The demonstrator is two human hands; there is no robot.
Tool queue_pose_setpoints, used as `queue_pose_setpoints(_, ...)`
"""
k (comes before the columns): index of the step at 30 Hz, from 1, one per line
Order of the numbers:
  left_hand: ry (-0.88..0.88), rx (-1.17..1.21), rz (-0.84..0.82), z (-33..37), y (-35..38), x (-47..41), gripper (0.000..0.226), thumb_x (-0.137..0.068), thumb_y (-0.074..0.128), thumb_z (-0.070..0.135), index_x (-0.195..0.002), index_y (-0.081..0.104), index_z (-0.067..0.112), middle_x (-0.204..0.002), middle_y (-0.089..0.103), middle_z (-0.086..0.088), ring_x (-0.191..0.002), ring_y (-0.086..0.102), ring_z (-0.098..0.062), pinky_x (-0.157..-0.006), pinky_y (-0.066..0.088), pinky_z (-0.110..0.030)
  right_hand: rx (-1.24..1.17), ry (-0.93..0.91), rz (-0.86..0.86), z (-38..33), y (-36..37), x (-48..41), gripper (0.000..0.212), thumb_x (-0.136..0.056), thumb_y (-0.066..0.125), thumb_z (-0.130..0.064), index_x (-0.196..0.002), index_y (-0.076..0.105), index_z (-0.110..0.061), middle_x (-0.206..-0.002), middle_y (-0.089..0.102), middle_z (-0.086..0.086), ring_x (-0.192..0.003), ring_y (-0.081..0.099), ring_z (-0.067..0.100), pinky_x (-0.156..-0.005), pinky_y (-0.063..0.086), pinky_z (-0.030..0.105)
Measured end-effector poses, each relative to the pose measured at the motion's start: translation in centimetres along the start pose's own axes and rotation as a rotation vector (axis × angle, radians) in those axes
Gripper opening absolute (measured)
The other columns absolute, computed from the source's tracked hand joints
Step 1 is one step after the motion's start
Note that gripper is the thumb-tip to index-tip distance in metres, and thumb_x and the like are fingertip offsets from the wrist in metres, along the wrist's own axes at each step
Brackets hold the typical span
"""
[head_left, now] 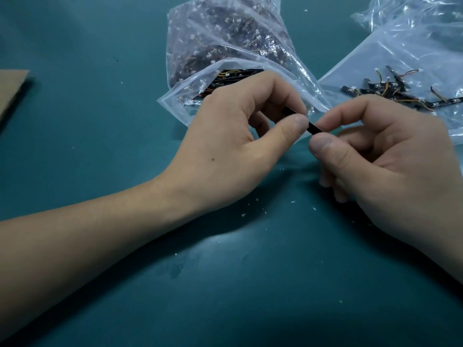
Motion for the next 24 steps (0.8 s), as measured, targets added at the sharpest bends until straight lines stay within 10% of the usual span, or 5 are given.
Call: queue_pose_setpoints(24,0.006,0.019,-0.055,0.2,0.31,0.02,0.01,-0.094,0.072,0.015,-0.091,0.064,0.02,-0.079,0.061,0.019,-0.07,0.057,0.003,-0.067,0.042,-0.012,-0.009,0.0,0.061,-0.07,-0.58,0.06,0.007,-0.095,0.064,-0.034,-0.095,0.06,-0.028,-0.063,0.067,0.005,-0.04,0.056,0.02,-0.044,0.045,0.022)
Point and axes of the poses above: each hand's wrist, its own x-axis away from the middle knuckle, its own y-axis out of the palm, z = x × y, the point moved 7 cm from there along -x, towards the middle knuckle
